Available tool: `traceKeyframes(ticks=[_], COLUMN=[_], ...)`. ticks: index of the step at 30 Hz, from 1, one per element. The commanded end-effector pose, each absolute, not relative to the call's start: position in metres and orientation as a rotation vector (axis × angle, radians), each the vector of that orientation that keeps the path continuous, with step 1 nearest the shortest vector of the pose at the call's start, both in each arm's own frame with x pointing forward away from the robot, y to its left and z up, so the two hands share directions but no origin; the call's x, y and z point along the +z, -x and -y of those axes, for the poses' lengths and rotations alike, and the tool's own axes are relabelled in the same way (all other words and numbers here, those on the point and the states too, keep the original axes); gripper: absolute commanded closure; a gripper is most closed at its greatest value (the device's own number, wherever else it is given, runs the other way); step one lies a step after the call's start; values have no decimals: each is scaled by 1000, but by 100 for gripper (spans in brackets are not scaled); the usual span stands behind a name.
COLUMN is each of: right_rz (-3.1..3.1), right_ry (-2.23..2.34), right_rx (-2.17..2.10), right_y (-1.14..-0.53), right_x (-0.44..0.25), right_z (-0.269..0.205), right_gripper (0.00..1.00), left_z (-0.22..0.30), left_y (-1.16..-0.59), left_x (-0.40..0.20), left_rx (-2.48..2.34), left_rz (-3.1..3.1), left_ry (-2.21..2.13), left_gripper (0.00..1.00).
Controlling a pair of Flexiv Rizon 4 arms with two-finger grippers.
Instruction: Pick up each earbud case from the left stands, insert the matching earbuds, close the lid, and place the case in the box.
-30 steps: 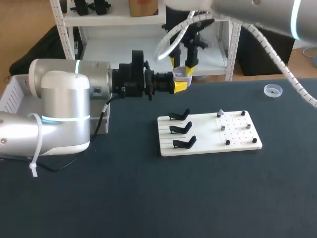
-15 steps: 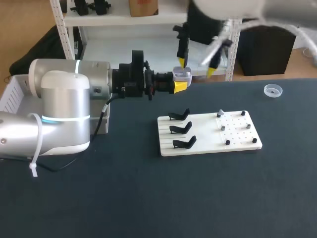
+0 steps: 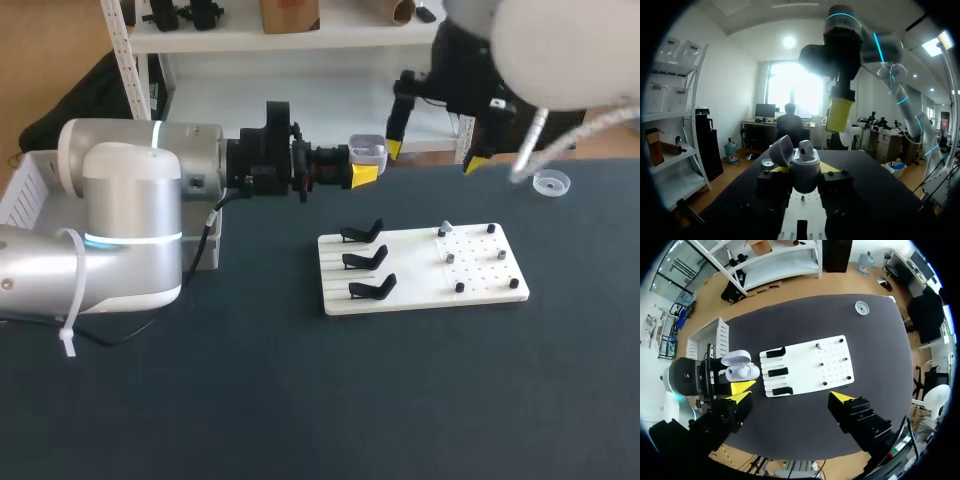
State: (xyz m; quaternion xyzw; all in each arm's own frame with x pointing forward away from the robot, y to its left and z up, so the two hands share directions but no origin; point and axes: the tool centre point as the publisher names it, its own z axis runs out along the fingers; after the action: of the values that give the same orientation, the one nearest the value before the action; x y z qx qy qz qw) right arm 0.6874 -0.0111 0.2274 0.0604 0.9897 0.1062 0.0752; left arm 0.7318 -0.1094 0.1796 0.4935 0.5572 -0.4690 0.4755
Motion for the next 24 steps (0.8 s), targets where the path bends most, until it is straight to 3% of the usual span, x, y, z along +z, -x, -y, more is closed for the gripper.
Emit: traceKeyframes(ticks=[1,13,24], right_rz=[-2902,-2871,-2854], right_ry=[-167,-353,-204], right_rx=[533,489,427], right_y=[-680,-713,-721], right_x=[226,179,117], right_z=[17,39,65], right_gripper=[0,0,0], left_z=[109,109,109], left_y=[-732,-732,-732], left_x=[179,179,179], left_rx=[-1146,-1146,-1146], left_rz=[-1360,-1360,-1360], left_ry=[-1205,-1205,-1205], left_gripper=[100,100,100])
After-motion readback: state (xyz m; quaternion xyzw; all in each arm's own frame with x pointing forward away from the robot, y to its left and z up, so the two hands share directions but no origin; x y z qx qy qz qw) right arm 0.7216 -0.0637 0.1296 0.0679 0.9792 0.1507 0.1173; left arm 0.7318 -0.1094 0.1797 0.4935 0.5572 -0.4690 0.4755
